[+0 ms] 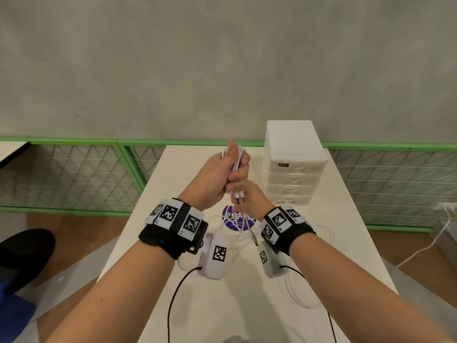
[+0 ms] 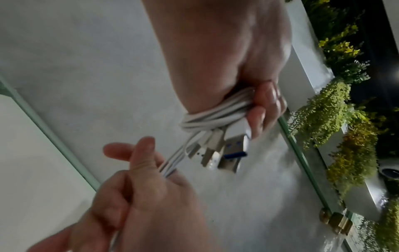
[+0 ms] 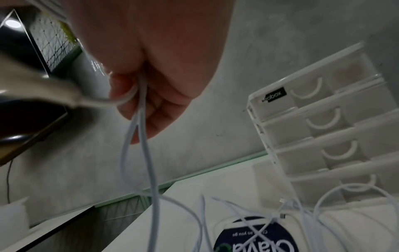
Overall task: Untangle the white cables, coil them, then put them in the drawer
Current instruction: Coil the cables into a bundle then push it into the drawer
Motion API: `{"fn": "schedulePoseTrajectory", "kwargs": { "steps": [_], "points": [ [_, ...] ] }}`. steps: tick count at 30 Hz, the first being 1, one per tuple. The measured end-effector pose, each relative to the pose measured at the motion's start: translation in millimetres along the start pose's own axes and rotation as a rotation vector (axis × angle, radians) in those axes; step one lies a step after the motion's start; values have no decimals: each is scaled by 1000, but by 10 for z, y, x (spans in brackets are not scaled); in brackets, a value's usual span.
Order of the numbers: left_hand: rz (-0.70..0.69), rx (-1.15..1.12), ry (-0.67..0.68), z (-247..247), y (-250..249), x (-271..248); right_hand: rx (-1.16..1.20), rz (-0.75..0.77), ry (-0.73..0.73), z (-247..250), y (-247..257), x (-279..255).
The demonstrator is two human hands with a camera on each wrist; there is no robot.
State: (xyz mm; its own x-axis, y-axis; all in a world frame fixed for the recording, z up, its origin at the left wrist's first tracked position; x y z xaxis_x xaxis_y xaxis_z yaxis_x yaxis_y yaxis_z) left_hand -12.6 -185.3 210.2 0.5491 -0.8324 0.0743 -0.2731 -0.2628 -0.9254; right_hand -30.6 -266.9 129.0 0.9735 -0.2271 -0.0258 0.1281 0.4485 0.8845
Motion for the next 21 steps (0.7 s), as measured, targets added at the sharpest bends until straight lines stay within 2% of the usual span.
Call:
{"fn": "schedulePoseTrajectory", "kwargs": {
  "steps": [3,5,7,9,13,15,16,18,20,21],
  "points": [
    [-69,-98,-65,34,-70,79,-74,-28,29,-124,-158,-60],
    [-123,-216,-145,87,-147,139,-121,-1,59,-221,-231,-137],
    [-204,-242,-242,167,-217,198,-191,41,71,-258,-271,-203],
    [-314,-126,-331,269,-244,231,-278,111,63,-260,-248,-239],
    [-472,323,-498,489,-243,198,-321,242,65,-228,-122,-294],
    [-405,569,-521,560,-172,199,-288,275,26,-175,-68,-284],
    [-314,718,-503,584,-103,215,-270,283,0,-140,-34,-265],
    [-36,1022,-420,620,76,224,-238,301,-45,-55,32,-211],
    [206,1118,-307,632,232,168,-187,298,-87,47,61,-159],
    [281,1050,-255,635,295,129,-161,294,-103,93,66,-147]
  ]
}}
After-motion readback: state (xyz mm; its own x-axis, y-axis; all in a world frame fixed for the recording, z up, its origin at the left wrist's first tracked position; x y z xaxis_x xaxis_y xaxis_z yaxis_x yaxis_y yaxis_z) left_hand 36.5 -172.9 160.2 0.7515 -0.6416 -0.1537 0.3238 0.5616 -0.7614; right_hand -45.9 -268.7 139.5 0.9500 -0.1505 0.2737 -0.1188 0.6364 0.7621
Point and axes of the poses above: each hand's wrist, its own x-axis towards the middle knuckle, its own z-axis out of the back of the hand, y = z × x, the point moved 4 cm from there along x, towards the middle knuckle, and after that the axes turned 7 degrees about -x, right-handed, at the moved point
